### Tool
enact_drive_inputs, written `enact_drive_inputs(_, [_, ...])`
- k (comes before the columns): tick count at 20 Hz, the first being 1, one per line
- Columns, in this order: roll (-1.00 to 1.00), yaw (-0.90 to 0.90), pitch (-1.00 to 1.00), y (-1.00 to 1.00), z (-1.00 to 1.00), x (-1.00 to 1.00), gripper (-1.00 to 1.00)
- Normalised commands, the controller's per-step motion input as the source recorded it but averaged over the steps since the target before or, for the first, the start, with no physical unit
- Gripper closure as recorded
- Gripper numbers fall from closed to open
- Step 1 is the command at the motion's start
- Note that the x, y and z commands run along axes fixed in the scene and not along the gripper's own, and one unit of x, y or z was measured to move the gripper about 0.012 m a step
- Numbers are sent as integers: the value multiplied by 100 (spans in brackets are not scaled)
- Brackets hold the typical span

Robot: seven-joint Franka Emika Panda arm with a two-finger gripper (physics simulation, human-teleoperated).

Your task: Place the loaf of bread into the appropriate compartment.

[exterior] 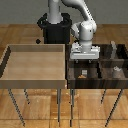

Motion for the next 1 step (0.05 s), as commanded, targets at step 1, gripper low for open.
enact_drive_inputs(1, [0,0,0,0,0,0,-100])
